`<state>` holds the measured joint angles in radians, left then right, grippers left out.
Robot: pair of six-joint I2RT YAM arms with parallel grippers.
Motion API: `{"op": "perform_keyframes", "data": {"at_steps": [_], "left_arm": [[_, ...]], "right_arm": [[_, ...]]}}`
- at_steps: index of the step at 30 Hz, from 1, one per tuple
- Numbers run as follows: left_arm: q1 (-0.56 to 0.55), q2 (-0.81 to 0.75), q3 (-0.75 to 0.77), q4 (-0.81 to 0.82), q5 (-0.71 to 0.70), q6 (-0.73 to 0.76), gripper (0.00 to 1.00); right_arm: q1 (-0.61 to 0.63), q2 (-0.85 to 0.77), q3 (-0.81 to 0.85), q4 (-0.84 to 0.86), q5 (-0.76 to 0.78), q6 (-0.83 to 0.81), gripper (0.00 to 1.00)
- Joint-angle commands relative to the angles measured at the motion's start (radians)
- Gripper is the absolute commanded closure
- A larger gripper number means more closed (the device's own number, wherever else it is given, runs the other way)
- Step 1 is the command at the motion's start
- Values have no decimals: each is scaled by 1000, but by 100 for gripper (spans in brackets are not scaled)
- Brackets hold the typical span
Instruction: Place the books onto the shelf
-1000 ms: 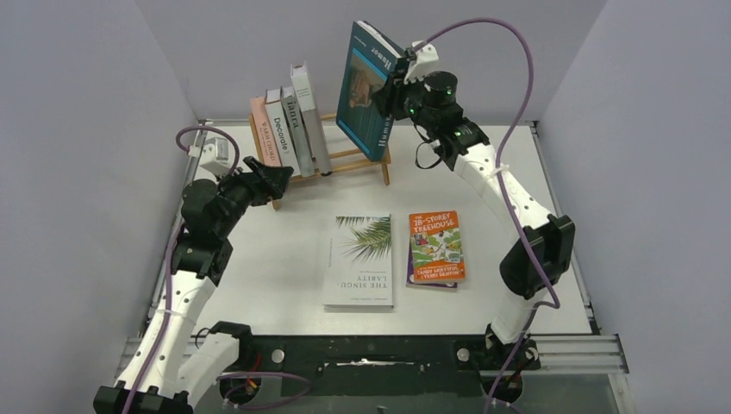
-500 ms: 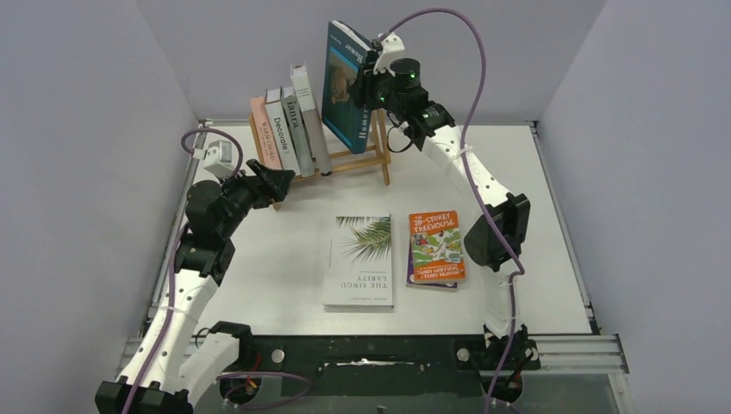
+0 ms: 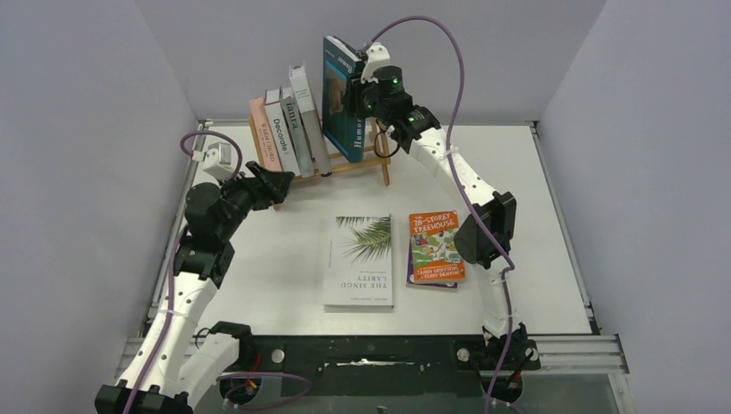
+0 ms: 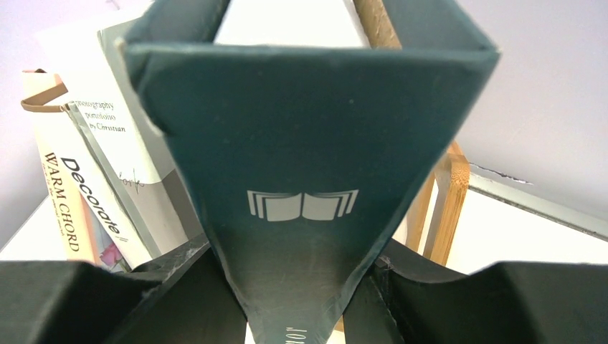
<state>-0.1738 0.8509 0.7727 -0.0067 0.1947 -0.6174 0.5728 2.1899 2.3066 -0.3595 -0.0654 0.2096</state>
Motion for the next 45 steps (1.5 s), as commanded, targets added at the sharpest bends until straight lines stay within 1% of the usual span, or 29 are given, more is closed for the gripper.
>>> {"op": "perform_keyframes", "data": {"at_steps": [1,11,19,26,34,35,38,40,42,44,45], "left_arm": [[7,-20,-10,31,8,11,28],[7,-23,-23,30,4,11,28],[6,-25,-34,36,4,5,28],[6,-23,-39,34,0,5,28],[7,-25,-46,31,-8,7,28],[7,-25,-46,31,-9,7,28],[7,-25,-48,30,-11,8,28],[7,-25,-49,28,-12,8,28],[6,-26,-51,27,-13,8,28],[7,-27,-55,27,-15,8,28],[7,-27,-56,27,-14,8,28]], "right_arm": [[18,-17,13,71,6,11,97],[33,4,-3,64,24,27,96],[53,2,-26,42,99,16,96],[56,13,-64,93,74,25,96],[59,36,-76,172,8,35,92],[60,39,-75,179,-3,33,90],[62,46,-75,202,-31,30,77],[62,45,-83,216,-49,33,72],[62,33,-103,237,-67,34,63],[62,12,-137,267,-89,35,60],[62,-1,-160,287,-101,35,55]]}}
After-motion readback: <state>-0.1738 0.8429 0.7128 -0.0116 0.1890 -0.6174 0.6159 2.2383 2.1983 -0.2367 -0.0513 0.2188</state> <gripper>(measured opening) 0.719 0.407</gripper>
